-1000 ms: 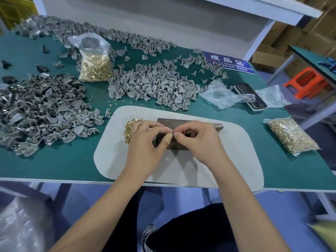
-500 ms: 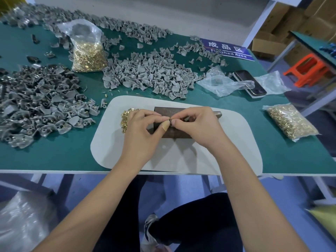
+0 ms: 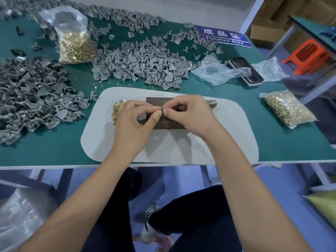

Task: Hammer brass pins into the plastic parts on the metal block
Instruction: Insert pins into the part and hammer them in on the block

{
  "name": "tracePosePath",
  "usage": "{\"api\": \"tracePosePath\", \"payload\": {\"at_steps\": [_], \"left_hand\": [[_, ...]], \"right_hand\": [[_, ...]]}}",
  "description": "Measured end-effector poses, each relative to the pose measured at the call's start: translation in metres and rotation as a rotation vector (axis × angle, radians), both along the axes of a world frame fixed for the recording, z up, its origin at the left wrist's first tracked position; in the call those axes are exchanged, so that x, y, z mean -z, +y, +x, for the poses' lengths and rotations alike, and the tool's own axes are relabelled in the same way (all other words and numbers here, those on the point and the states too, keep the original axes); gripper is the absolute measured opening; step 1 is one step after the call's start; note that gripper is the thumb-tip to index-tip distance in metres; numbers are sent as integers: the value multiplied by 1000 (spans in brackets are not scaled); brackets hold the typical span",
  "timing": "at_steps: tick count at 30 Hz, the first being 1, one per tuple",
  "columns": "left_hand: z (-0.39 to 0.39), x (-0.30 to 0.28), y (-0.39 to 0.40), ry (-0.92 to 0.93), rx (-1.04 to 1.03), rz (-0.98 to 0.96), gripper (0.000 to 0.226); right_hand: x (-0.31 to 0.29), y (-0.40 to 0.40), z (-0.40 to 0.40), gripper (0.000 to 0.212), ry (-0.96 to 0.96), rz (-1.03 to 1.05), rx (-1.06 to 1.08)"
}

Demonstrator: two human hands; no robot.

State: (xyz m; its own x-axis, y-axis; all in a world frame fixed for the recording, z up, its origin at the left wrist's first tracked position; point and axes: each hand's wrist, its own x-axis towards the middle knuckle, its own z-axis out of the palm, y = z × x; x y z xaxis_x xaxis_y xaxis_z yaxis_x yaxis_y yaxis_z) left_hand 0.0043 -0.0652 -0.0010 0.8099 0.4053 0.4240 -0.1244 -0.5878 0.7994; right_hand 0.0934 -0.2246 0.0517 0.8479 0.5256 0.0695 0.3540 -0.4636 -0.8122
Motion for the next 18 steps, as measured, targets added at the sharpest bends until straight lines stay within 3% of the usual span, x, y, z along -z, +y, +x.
{"api": "tracePosePath", "payload": {"at_steps": [18], "left_hand": [[-2, -3, -1, 39, 2, 8, 10]], "right_hand": [[2, 0, 3, 3, -8, 22, -51]]}}
